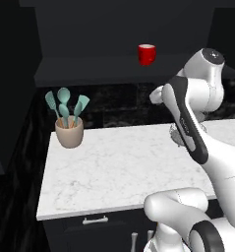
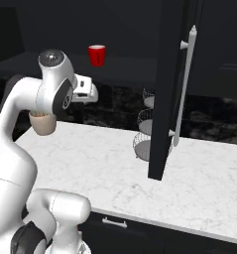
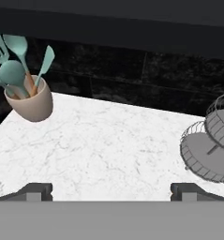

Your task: Gather all objects into one cabinet and sort the glasses and bowls to opposite sides.

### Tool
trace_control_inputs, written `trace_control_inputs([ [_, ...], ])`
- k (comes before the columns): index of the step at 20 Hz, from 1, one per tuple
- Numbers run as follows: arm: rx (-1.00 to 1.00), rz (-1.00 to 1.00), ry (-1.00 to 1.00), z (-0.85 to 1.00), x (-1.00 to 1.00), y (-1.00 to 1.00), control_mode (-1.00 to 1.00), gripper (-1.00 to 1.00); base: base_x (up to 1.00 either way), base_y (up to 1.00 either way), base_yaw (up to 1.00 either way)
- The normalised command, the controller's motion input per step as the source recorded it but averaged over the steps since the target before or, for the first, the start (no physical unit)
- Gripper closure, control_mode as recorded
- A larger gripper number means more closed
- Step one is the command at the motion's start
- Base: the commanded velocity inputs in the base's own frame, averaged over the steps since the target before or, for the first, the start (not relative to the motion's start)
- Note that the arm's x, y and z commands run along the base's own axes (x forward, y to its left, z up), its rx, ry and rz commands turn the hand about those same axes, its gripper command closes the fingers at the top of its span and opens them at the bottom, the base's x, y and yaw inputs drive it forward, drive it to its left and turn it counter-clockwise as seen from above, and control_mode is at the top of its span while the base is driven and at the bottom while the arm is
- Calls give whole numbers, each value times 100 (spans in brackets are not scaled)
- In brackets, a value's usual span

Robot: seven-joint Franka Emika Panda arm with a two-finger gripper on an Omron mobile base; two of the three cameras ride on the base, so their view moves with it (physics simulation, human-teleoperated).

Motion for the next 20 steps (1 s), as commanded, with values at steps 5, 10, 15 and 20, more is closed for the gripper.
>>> trace_control_inputs([
  [5, -1, 0, -15, 48, 0, -1, -100, -100, 0, 0, 0],
  [10, 0, 0, -23, 35, 2, 0, -100, -100, 0, 0, 0],
  [15, 0, 0, -31, 23, 1, 0, -100, -100, 0, 0, 0],
  [20, 0, 0, -18, 23, 5, -2, -100, -100, 0, 0, 0],
])
